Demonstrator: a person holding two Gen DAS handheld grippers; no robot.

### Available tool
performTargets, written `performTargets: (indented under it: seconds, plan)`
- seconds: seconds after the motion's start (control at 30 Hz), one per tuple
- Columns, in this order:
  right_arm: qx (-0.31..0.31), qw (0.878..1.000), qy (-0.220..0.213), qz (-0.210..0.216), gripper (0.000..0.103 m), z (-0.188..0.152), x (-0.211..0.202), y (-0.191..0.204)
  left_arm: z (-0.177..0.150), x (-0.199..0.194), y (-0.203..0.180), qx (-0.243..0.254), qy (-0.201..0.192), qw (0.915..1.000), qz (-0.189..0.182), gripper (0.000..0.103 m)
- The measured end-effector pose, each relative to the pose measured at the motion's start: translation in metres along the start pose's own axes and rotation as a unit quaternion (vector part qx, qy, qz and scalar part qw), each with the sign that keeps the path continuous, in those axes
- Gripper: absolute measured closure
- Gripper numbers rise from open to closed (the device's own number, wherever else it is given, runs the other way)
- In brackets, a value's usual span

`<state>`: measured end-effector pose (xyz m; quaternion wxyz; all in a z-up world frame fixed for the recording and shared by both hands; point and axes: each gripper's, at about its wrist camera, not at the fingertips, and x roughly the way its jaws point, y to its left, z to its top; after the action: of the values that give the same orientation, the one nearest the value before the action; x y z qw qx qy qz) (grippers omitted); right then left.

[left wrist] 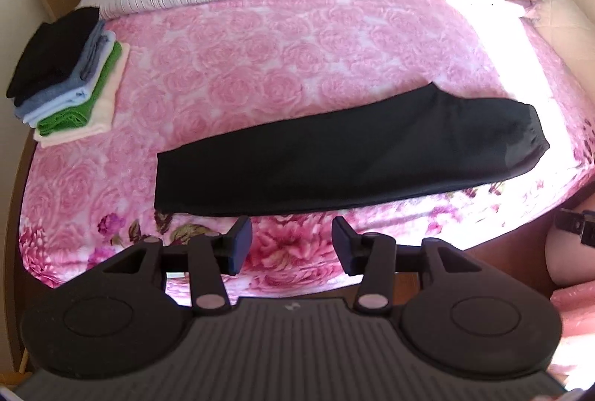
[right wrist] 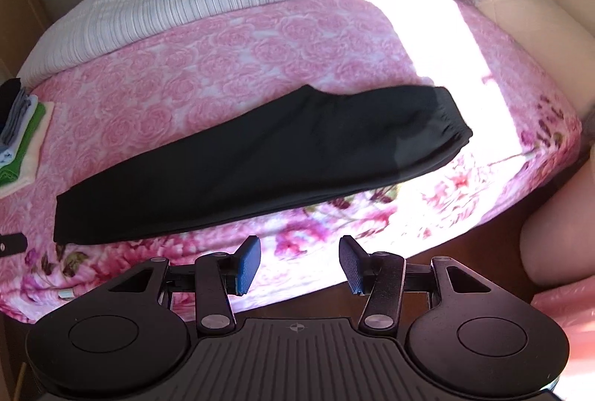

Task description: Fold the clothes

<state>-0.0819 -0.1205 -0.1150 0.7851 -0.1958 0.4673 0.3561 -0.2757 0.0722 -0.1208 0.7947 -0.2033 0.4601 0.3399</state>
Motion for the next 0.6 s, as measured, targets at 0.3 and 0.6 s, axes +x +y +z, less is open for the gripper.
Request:
performTargets:
  seconds: [0.3,0.6]
  plan:
    - [-0.02,1.0,-0.018,0.0,0.052,-0.011,-0.026,-0.041,-0.026,-0.025,-0.053,-0.009,-0.002,0.9999,0.01,0.055]
    - [-0.039,0.999,-0.019,0.012,0.052,-0.024,-0.04,-0.057,-0.044,-0.041,-0.073,-0.019,-0.007,0.9994,0.027,0.054]
